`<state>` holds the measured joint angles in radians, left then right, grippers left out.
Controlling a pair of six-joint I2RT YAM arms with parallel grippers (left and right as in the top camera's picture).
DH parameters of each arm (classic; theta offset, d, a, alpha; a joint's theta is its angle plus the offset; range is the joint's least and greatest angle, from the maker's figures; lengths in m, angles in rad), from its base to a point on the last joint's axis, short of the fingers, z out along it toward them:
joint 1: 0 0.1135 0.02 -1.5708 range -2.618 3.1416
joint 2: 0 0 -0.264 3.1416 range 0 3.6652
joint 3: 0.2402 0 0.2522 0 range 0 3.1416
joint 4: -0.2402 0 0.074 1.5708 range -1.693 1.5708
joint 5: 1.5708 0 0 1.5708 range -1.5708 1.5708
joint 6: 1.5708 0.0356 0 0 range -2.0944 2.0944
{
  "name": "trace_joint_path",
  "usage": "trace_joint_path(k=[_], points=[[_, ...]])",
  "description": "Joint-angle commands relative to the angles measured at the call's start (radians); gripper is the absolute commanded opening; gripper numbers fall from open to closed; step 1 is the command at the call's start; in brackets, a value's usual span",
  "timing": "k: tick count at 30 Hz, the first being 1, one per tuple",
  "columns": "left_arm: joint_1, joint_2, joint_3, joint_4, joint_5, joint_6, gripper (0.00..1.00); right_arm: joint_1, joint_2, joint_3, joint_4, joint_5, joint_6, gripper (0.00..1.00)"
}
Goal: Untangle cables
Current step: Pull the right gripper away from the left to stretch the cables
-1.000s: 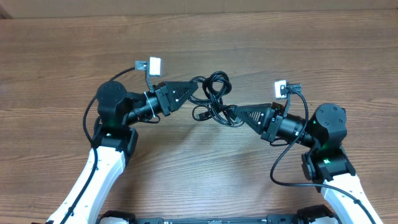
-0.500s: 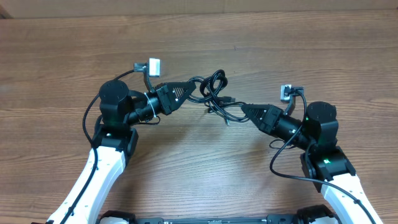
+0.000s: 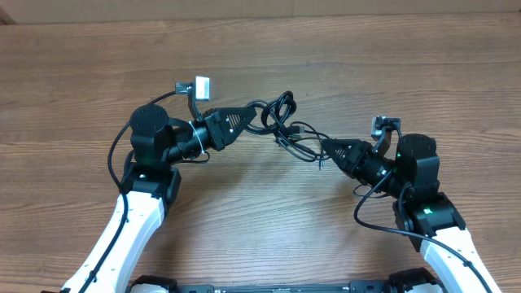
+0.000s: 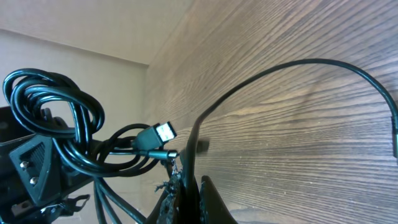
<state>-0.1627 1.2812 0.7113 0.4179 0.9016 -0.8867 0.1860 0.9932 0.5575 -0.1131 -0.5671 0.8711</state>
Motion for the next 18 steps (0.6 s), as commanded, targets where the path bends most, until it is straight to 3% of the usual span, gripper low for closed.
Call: trace_joint_path(k=[1,18], points=[[0.014,0.003,0.010,0.012,-0.069,0.020,0.04,-0.002,-0.004,0.023,-0.016,0.055,-0.003,0.04],[0.014,0.003,0.010,0.012,-0.137,0.027,0.04,-0.002,-0.004,0.023,-0.163,0.048,-0.004,0.05]])
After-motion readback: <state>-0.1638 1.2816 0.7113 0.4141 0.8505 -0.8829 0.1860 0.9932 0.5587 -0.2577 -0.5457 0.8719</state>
